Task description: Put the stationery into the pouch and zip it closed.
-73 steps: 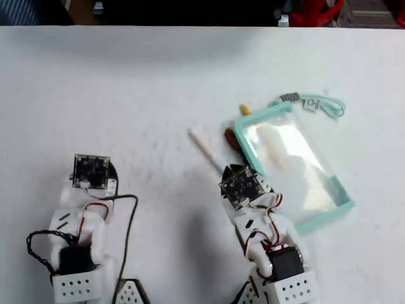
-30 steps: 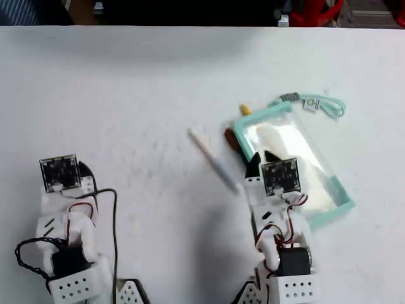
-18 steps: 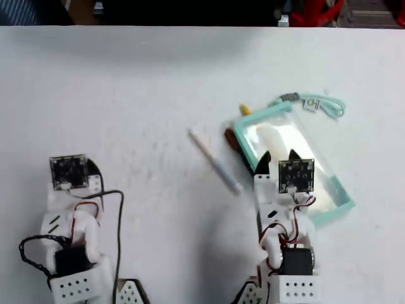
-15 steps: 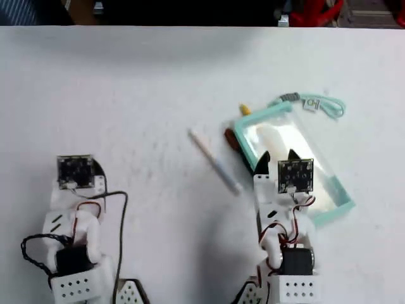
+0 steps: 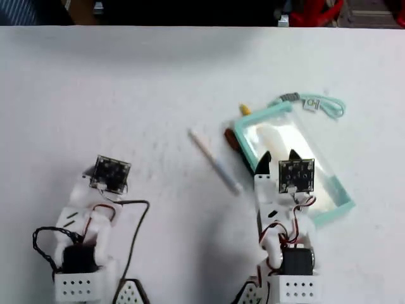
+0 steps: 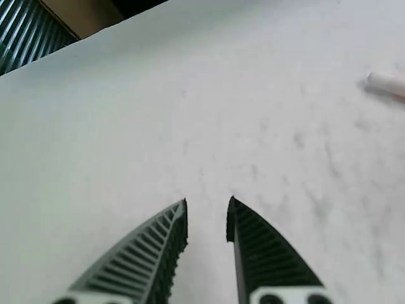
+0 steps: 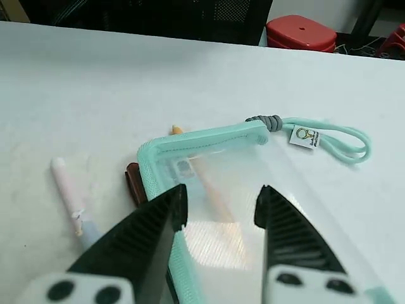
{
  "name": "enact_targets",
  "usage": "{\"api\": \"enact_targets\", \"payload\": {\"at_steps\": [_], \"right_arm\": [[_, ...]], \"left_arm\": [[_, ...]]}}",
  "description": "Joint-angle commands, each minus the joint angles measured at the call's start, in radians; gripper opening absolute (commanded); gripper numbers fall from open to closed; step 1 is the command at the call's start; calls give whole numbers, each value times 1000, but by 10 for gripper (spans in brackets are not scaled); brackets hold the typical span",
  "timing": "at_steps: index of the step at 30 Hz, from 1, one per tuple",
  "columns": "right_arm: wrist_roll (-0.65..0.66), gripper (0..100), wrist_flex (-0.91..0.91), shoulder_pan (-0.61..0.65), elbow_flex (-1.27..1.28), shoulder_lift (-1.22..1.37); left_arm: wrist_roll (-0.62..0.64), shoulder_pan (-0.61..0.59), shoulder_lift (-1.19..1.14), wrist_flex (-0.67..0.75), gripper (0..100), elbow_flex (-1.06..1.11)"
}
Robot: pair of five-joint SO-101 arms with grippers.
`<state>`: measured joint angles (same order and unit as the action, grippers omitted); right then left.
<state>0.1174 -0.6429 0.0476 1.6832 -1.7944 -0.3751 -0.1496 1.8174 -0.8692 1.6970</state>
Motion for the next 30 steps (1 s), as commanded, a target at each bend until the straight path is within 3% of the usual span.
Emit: {"api": "enact_targets", "payload": {"at_steps": [1,4,10,16,22,30], "right_arm": [[-5,180,21,2,-3,-5],[8,180,18,54,5,-5],[222,180,-191,216,8,-5],[328,183,-357,166,8,-5],[330,182,-634,127,8,-4],[334,181,-628,124,8,-5]], "left_arm": [[-6,13,10,-2,120,-5],[-6,15,10,-2,120,-5],[-6,15,10,-2,120,-5],[-6,16,10,-3,120,-5],[-6,16,10,-3,120,-5],[-6,16,10,-3,120,-5]]}}
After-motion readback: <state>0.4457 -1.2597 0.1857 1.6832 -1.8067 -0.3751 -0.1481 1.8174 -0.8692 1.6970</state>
